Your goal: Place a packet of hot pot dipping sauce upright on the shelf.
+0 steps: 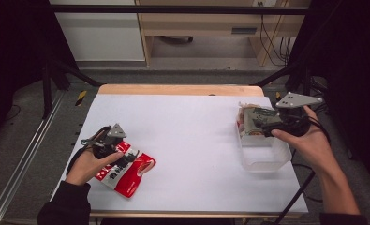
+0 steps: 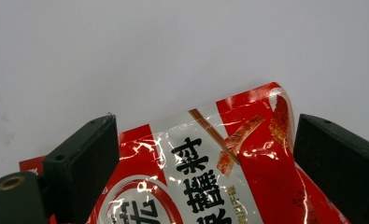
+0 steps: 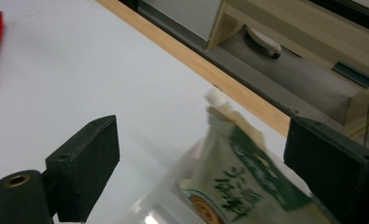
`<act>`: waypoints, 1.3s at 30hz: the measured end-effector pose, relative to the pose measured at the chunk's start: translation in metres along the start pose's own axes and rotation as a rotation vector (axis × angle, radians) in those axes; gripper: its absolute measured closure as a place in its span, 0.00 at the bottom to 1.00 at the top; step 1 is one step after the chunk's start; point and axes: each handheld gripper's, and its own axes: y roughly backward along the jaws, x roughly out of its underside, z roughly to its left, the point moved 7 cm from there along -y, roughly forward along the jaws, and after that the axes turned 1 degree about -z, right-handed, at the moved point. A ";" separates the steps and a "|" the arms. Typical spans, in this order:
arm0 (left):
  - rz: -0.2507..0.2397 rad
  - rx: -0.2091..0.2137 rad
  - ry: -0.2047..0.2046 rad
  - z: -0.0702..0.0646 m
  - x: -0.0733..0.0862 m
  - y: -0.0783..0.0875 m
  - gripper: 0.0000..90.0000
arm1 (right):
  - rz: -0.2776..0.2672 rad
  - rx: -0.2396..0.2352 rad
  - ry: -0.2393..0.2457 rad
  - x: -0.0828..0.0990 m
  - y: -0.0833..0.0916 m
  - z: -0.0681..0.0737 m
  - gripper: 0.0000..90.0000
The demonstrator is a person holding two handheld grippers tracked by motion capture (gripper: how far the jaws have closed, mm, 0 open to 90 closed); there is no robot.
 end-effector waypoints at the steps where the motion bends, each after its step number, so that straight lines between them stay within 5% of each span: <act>1: 0.000 -0.003 -0.002 0.001 0.001 0.000 0.08 | -0.006 -0.011 -0.001 -0.002 -0.001 0.008 0.13; 5: -0.002 0.000 -0.005 0.002 0.004 0.002 0.08 | -0.013 -0.066 -0.025 -0.006 -0.007 0.031 0.14; 11: -0.005 -0.027 0.010 0.006 0.011 0.010 0.08 | -0.005 -0.155 0.010 -0.007 -0.031 0.079 0.13; 22: -0.008 -0.065 0.038 0.013 0.024 0.018 0.08 | 0.051 -0.237 -0.012 0.009 -0.078 0.144 0.15; 30: 0.005 -0.081 0.062 0.020 0.036 0.024 0.09 | 0.069 -0.254 -0.018 0.021 -0.105 0.177 0.17; 36: 0.024 -0.096 0.098 0.022 0.042 0.029 0.09 | 0.071 -0.250 -0.025 0.025 -0.115 0.187 0.17; 39: -0.009 -0.096 0.061 0.027 0.042 0.029 0.09 | 0.081 -0.243 -0.022 0.028 -0.117 0.189 0.17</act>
